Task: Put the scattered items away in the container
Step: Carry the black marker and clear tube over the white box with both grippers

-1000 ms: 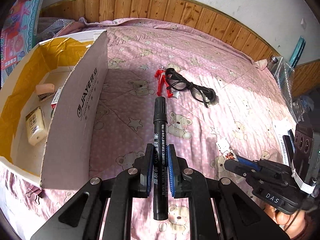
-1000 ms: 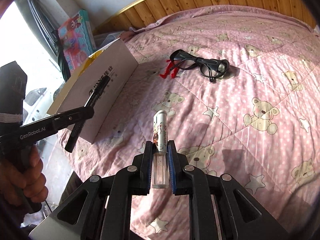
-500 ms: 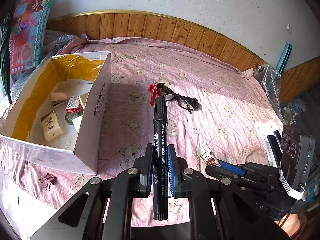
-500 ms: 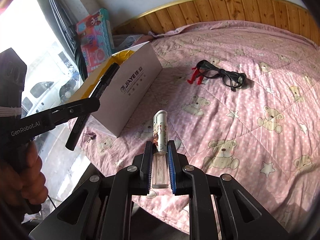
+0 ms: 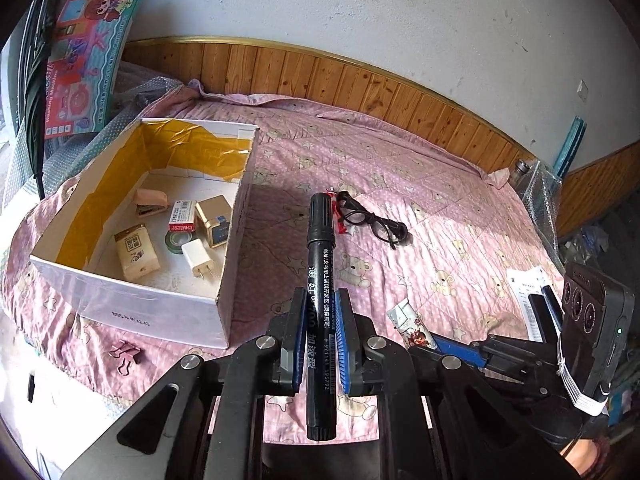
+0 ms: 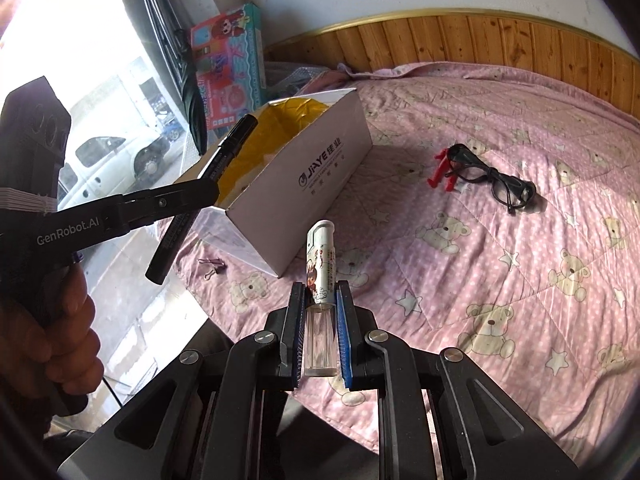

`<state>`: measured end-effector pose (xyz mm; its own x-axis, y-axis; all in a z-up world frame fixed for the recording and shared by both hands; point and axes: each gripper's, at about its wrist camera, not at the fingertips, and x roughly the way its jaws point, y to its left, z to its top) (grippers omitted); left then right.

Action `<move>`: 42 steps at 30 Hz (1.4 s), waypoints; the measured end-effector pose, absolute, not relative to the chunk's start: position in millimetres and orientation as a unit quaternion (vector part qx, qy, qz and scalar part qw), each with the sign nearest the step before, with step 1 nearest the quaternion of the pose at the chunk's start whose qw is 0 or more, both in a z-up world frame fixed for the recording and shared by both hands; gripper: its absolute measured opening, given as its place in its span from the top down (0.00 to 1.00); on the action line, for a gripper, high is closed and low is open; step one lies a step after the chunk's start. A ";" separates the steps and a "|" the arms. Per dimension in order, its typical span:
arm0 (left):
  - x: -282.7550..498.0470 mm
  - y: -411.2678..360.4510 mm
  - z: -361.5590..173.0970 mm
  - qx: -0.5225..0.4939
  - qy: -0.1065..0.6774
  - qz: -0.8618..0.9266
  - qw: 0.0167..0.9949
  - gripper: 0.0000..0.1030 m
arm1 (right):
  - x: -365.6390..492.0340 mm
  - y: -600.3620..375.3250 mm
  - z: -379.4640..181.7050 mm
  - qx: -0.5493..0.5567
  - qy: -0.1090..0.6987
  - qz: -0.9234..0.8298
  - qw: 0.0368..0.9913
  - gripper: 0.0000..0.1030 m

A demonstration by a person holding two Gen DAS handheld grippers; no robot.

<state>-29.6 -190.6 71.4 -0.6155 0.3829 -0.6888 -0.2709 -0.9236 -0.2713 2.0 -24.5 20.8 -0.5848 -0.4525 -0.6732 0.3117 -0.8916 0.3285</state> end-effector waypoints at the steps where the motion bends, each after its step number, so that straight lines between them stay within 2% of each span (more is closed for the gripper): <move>1: -30.7 -195.3 72.4 -0.397 -0.074 0.897 0.179 0.87 | 0.2 -28.0 22.3 0.401 -0.085 -0.886 0.218 0.86; 20: -58.7 -271.3 80.5 -0.383 -0.121 0.907 0.131 0.87 | -48.9 -94.5 60.4 0.386 -0.031 -0.881 0.273 0.86; 42: -156.3 -299.2 78.4 -0.427 -0.083 0.896 0.086 0.87 | -162.1 -154.2 97.5 0.371 0.006 -0.875 0.312 0.85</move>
<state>-156.3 -299.2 78.4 -0.6203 0.2247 -0.7515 -0.0836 -0.9716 -0.2214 -162.1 -154.2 97.5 -0.5300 -0.5402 -0.6537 0.5496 -0.8058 0.2204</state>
